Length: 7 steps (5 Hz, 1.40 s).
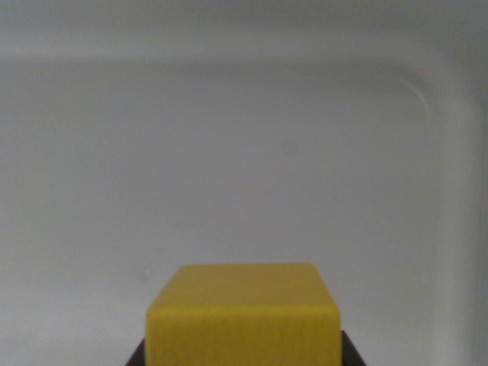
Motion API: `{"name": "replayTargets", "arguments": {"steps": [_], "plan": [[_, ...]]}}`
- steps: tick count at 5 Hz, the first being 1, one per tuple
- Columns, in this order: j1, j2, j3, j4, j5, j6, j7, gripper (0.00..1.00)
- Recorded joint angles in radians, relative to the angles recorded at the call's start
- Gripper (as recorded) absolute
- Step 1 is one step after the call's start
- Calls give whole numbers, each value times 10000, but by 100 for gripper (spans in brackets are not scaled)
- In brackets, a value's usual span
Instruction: Pick yellow cube
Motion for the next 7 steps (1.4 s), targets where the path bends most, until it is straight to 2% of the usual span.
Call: {"name": "replayTargets", "arguments": {"steps": [1,2,3,7], "plan": [[2,-108,-5,137,-15,245,17,100],[2,-108,-5,137,-15,245,17,100],[4,-186,-9,236,-25,421,29,100],[5,-253,-12,320,-34,572,39,100]]}}
